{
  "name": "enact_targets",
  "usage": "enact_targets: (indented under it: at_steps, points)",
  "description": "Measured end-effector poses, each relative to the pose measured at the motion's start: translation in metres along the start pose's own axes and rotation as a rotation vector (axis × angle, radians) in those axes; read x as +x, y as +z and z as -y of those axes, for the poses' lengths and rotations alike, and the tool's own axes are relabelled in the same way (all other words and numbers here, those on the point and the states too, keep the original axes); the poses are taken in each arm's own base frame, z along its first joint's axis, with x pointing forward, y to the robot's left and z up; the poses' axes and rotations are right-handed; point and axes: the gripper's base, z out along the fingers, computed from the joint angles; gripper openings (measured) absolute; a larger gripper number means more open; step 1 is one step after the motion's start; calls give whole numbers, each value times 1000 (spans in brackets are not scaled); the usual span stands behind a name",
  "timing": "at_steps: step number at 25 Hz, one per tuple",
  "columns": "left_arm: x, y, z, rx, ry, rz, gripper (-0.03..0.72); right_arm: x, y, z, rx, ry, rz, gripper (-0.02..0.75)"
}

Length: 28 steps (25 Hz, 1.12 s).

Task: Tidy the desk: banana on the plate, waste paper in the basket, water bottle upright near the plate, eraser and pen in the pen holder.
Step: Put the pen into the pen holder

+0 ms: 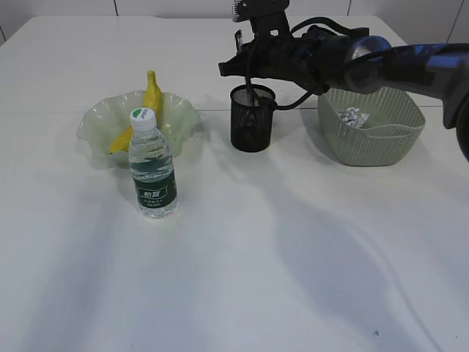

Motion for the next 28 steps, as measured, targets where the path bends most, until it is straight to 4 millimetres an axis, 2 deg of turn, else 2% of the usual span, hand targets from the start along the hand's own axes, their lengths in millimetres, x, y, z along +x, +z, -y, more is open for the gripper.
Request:
enact_targets:
  at_steps: [16, 28]
  points:
    - [0, 0, 0, 4, -2, 1, 412, 0, 0, -1, 3, 4, -6, 68]
    - [0, 0, 0, 4, -2, 1, 412, 2, 0, 0, 14, 4, -22, 175]
